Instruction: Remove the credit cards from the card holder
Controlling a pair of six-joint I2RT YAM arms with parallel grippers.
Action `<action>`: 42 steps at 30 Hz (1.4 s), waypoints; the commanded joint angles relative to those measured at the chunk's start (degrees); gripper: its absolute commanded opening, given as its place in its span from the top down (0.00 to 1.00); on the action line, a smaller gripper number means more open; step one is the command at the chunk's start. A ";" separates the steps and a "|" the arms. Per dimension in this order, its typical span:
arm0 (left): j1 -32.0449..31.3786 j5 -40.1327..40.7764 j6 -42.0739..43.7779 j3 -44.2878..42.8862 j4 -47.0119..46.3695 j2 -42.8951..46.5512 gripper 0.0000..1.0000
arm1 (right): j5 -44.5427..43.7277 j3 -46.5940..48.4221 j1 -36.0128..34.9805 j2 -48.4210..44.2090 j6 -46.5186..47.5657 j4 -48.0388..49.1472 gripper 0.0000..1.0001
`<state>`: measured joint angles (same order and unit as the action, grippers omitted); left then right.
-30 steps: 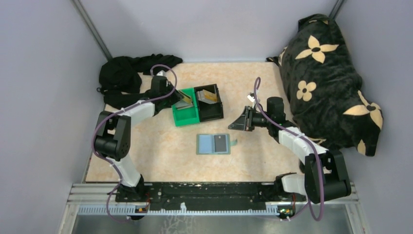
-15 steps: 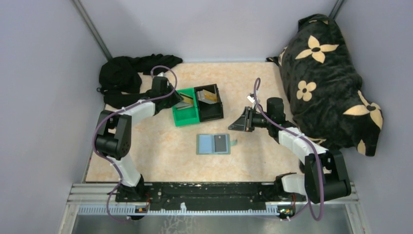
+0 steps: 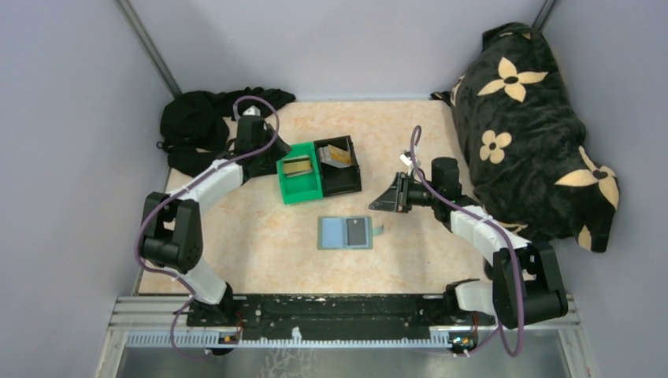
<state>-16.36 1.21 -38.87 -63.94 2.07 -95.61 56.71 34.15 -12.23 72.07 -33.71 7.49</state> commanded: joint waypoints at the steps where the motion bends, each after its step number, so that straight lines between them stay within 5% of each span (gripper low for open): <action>1: -1.01 0.41 2.21 -1.62 0.08 2.51 0.65 | 0.92 -0.18 0.07 0.19 -0.08 2.89 0.84; 8: -6.48 -5.15 3.82 -3.03 -4.11 -0.74 0.64 | 0.21 0.05 0.03 -0.22 0.30 1.97 0.84; 12: -13.38 -3.99 8.98 -1.44 -8.21 1.09 0.63 | -8.35 1.60 0.03 -0.23 5.55 -6.98 0.82; 16: -19.98 -7.86 13.26 3.64 -13.17 4.15 0.64 | -20.08 2.18 -0.89 -2.08 11.09 -14.62 0.58; 19: -21.25 -11.49 10.32 10.88 -17.15 6.62 0.66 | -28.12 2.55 -2.82 -3.84 12.75 -18.36 0.54; 24: -22.74 -14.78 5.74 21.65 -20.07 8.82 0.73 | -28.75 -0.82 -5.74 -2.30 10.45 -16.06 0.60; 29: -25.89 -13.70 4.13 28.99 -17.42 11.38 0.99 | -33.11 -2.32 -14.90 -2.46 5.79 -13.17 0.66; 42: -26.27 -16.32 2.08 30.26 -19.07 6.49 1.00 | -34.62 -3.02 -17.25 5.67 4.58 -9.36 0.69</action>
<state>-42.63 -13.96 -35.40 -32.23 -15.88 -86.83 22.94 31.05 -28.45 75.57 -28.64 -5.34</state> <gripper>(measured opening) 0.005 0.317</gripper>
